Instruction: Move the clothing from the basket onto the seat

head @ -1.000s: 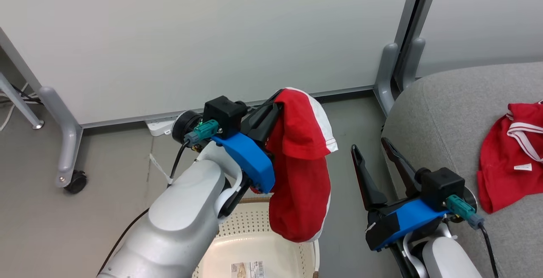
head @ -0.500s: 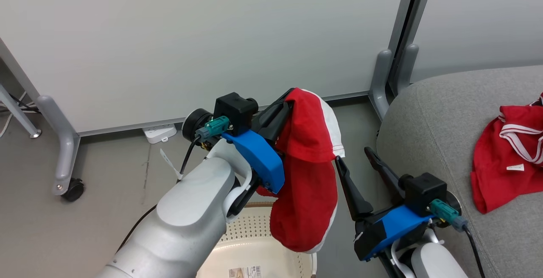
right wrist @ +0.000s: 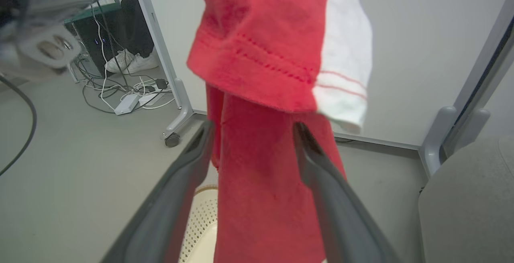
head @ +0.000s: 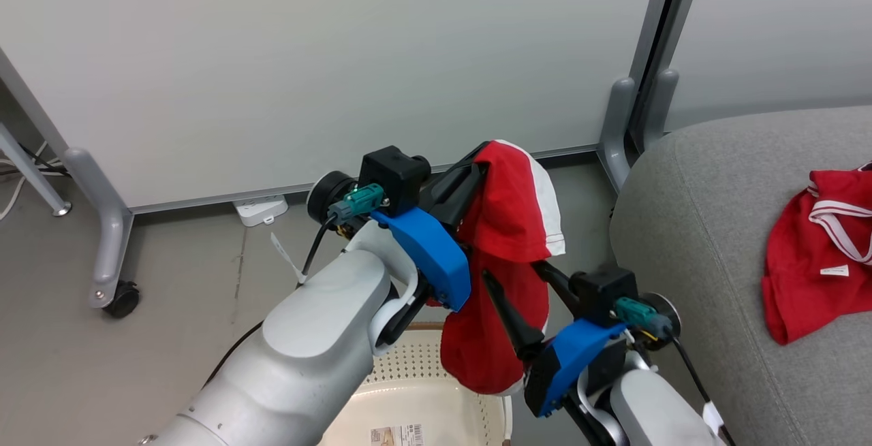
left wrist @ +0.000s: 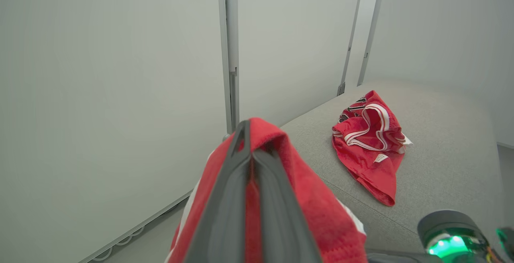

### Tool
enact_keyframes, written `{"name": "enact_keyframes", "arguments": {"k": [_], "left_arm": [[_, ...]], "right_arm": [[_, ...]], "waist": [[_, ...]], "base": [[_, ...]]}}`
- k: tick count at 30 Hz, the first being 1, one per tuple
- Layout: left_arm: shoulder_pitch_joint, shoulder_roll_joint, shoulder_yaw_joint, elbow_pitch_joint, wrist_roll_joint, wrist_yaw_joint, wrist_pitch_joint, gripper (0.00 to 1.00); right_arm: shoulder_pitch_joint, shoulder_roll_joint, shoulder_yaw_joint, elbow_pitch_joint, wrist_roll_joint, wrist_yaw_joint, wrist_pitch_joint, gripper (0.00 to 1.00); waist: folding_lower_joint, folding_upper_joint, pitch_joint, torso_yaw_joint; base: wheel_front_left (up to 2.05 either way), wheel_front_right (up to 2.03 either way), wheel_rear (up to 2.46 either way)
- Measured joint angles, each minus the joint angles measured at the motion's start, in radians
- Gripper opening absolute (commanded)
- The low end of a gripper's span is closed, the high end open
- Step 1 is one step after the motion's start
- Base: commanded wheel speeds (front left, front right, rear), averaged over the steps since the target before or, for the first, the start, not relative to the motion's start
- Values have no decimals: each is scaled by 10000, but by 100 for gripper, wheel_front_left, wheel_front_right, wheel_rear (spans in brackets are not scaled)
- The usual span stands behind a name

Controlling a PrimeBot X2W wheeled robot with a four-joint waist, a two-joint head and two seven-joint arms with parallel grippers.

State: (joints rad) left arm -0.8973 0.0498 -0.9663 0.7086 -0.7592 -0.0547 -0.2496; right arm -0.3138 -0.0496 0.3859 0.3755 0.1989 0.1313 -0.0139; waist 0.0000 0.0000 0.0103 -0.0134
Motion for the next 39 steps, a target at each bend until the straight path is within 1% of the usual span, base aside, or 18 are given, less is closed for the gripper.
{"name": "enact_keyframes", "arguments": {"k": [9,13,14,15,16,27,39], "left_arm": [[-89,-2,-602,-165,-510,92,-48,0],[-124,-2,-871,-234,-727,98,-73,0],[-135,-2,-940,-251,-782,111,-75,0],[-143,-2,-1005,-265,-842,128,-75,0],[-149,-2,-1060,-268,-882,132,-77,0],[-224,-2,-1262,-33,-1099,257,-94,0],[-246,-2,-1152,29,-1028,261,-121,0]], "right_arm": [[-1709,-8,497,2456,-31,-2,-405,100],[-2244,-6,968,3317,474,-2,-535,100],[-2359,-2,1149,3498,644,0,-541,75],[-2466,-2,1321,3653,796,-2,-543,24],[-2577,-2,1478,3797,901,-2,-585,0],[-3123,-4,2159,4730,1559,-2,-1258,0],[-3329,-4,2598,5118,2056,-2,-1595,0]], "waist": [[0,0,-83,273],[0,0,-130,371],[0,0,-144,388],[0,0,-157,399],[0,0,-170,406],[0,0,-257,184],[0,0,-291,47]], "base": [[0,0,0],[0,0,0],[0,0,0],[0,0,0],[0,0,0],[0,0,0],[0,0,0]]}}
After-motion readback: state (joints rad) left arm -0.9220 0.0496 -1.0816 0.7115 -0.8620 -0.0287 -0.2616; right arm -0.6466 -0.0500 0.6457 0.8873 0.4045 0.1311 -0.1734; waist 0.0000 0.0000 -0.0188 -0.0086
